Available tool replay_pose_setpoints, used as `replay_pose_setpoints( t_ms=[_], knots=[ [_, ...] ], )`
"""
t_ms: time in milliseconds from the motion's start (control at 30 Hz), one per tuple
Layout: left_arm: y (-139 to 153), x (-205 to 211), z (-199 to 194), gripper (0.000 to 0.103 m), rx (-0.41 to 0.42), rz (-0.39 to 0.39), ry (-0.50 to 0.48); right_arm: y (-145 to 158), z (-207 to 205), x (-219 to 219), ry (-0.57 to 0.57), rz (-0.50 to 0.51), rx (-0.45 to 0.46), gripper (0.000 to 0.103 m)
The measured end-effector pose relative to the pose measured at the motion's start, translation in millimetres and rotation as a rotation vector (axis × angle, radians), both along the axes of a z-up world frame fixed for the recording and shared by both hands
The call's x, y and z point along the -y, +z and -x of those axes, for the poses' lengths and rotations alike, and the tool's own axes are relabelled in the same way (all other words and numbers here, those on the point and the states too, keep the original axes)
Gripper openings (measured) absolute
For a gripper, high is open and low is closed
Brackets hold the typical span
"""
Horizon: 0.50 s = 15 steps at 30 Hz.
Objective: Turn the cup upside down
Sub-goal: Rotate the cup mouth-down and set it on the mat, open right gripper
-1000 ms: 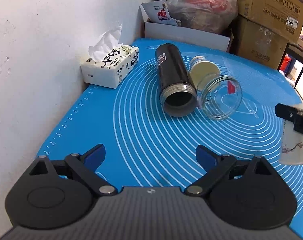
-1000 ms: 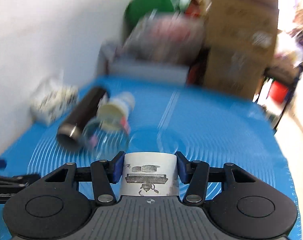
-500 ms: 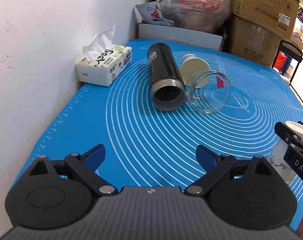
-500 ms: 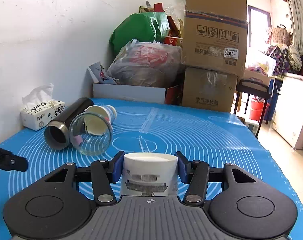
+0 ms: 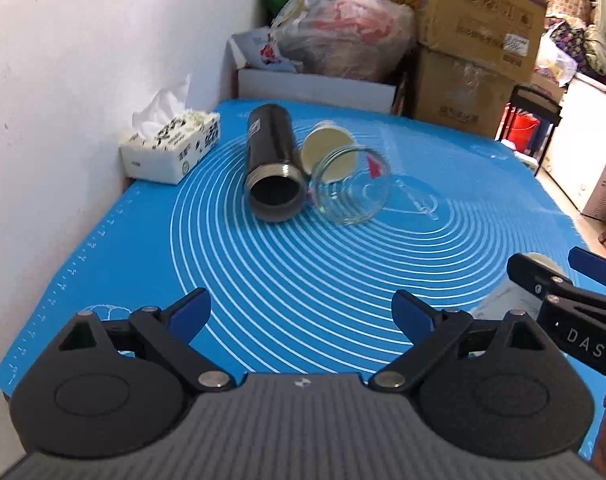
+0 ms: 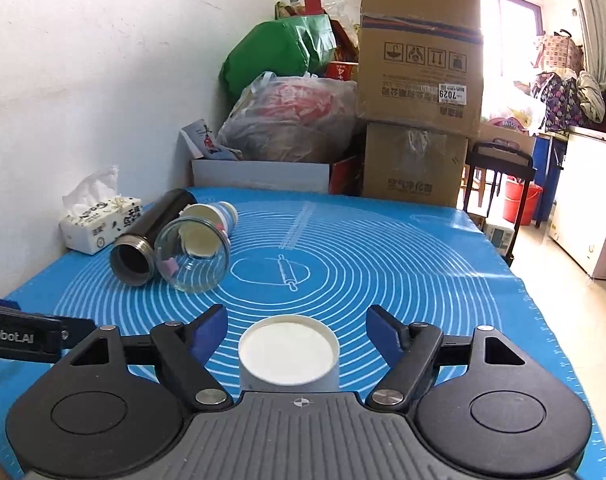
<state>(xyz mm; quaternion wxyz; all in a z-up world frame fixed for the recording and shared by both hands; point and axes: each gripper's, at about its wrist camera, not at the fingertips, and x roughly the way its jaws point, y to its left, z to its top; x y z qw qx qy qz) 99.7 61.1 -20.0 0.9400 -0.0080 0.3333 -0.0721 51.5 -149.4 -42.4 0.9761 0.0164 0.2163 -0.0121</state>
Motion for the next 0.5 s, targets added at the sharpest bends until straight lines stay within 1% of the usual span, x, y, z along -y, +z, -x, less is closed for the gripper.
replay_pose_setpoints(
  t_ms=[200,233,400,500],
  knots=[
    [10.2,10.8,27.6,0.096,0.038,-0.004,-0.031,17.7,39.7,19.2,-0.007,-0.085,-0.03,0.083],
    [10.7,11.9,32.0,0.096,0.043,-0.005,-0.036,20.3,47.0,22.5,-0.01,-0.093,-0.032,0.085],
    [12.0,19.5,60.4,0.096,0.062,-0.02,-0.068,25.0,86.0,32.9,-0.021,-0.099,-0.035,0.089],
    [10.4,21.9,74.7,0.096,0.057,-0.018,-0.085,23.1,102.1,38.3,-0.024,-0.101,-0.045,0.09]
  ],
)
